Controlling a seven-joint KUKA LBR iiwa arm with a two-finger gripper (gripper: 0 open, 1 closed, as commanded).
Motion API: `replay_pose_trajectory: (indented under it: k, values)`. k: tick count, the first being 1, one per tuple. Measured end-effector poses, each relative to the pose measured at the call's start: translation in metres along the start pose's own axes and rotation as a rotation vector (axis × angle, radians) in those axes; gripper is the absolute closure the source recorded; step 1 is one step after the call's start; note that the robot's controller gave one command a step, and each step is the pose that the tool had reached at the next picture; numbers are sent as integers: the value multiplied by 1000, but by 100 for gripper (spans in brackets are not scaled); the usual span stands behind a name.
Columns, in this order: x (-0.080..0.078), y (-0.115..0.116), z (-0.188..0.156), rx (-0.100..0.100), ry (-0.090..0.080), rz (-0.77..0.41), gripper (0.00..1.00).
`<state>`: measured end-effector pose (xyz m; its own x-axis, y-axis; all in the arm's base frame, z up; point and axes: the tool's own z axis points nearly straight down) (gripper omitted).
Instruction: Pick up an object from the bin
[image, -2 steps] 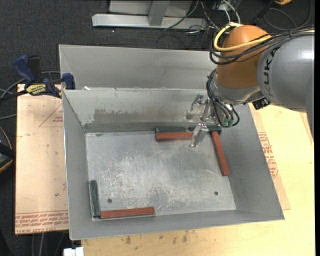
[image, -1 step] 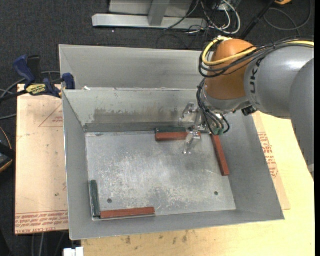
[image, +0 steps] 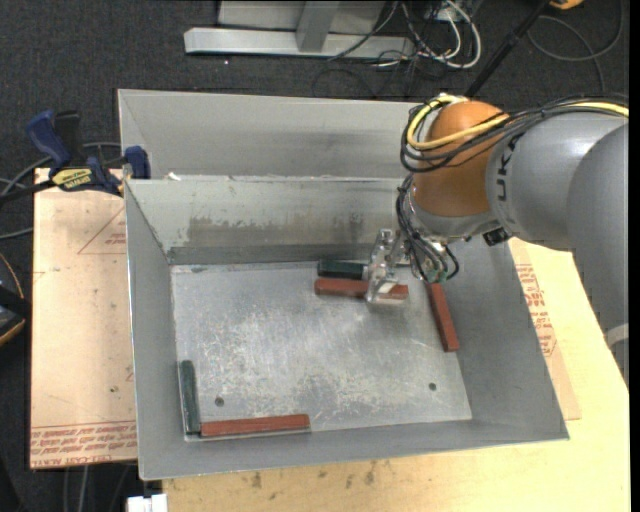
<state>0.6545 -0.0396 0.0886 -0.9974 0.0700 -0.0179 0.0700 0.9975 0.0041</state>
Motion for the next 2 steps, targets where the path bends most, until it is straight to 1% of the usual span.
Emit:
replay_pose_trajectory:
  k: [1, 2]
  values:
    - [0, 0, 0, 0, 0, 0, 100]
    - [10, 7, -164, 3, 9, -82, 100]
